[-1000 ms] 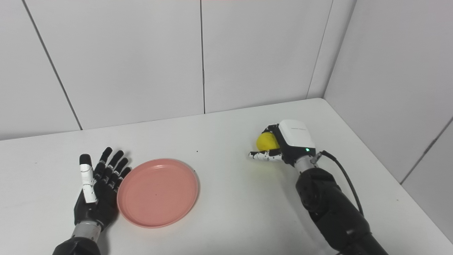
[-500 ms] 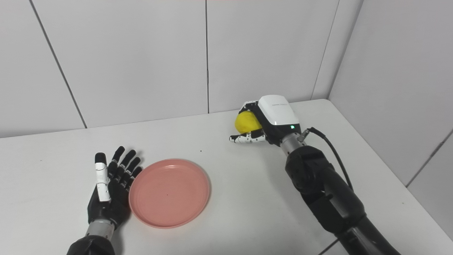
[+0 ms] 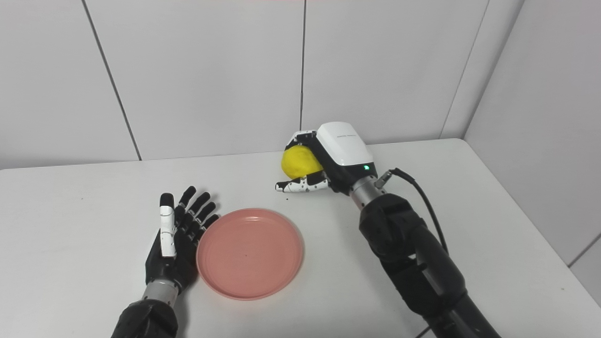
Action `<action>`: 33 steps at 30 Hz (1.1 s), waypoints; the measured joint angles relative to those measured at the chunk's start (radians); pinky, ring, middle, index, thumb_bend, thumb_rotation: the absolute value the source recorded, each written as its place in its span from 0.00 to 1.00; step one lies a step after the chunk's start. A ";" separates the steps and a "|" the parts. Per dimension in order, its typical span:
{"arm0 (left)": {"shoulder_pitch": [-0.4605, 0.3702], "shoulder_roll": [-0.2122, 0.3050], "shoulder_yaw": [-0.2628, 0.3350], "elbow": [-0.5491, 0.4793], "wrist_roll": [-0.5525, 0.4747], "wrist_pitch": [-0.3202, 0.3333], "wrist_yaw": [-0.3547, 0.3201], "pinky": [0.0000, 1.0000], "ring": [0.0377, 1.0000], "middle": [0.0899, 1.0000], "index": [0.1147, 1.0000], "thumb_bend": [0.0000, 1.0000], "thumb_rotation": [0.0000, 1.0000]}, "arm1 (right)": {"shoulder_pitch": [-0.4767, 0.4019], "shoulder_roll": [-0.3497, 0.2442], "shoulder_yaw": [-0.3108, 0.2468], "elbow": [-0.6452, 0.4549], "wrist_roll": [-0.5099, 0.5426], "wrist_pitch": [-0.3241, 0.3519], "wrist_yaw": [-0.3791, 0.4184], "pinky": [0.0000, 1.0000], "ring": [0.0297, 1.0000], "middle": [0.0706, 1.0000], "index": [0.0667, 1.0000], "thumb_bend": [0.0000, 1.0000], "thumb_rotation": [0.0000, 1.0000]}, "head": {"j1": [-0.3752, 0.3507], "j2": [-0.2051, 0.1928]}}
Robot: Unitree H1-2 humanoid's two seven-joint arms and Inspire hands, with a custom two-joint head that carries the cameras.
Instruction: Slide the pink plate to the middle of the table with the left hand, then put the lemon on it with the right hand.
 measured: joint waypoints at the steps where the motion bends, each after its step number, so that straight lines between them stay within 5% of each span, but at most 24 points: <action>1: 0.000 0.000 -0.001 0.000 -0.003 -0.001 0.000 0.92 0.91 0.89 0.92 0.78 0.89 | -0.006 0.003 0.009 0.000 0.000 -0.006 0.010 0.15 0.19 0.24 0.34 0.42 0.47 | 0.002 0.000; 6: 0.000 -0.001 -0.005 0.000 -0.003 -0.003 0.011 0.95 0.92 0.89 0.91 0.77 0.88 | -0.024 0.012 0.042 -0.002 -0.015 -0.019 0.029 0.18 0.21 0.26 0.38 0.43 0.40 | 0.021 0.000; 13: 0.000 -0.003 -0.024 0.002 0.005 -0.006 0.024 0.95 0.90 0.87 0.89 0.77 0.88 | -0.026 0.052 0.074 -0.008 -0.020 -0.019 0.060 0.18 0.21 0.27 0.39 0.43 0.42 | 0.063 0.009; 18: 0.000 -0.004 -0.034 0.002 0.029 -0.010 0.041 0.93 0.89 0.86 0.88 0.77 0.89 | -0.026 0.050 0.084 -0.008 -0.016 -0.034 0.089 0.19 0.23 0.29 0.45 0.43 0.41 | 0.072 0.012; 19: 0.000 -0.004 -0.035 0.002 0.034 -0.011 0.044 0.93 0.89 0.86 0.88 0.77 0.89 | -0.026 0.048 0.087 -0.008 -0.018 -0.046 0.092 0.22 0.27 0.35 0.56 0.43 0.47 | 0.074 0.014; 21: 0.000 -0.004 -0.037 0.003 0.041 -0.013 0.046 0.93 0.89 0.86 0.88 0.77 0.89 | -0.026 0.044 0.100 -0.008 -0.025 -0.056 0.108 0.23 0.28 0.36 0.57 0.44 0.48 | 0.077 0.012; 23: 0.000 -0.004 -0.038 0.005 0.042 -0.014 0.046 0.94 0.89 0.86 0.88 0.77 0.89 | -0.026 0.045 0.107 -0.007 -0.023 -0.061 0.125 0.19 0.23 0.28 0.41 0.43 0.44 | 0.077 0.012; 33: 0.000 -0.004 -0.039 0.008 0.044 -0.020 0.046 0.92 0.88 0.86 0.89 0.75 0.90 | -0.025 0.068 0.161 0.015 -0.017 -0.085 0.180 0.21 0.24 0.30 0.41 0.42 0.47 | 0.074 0.011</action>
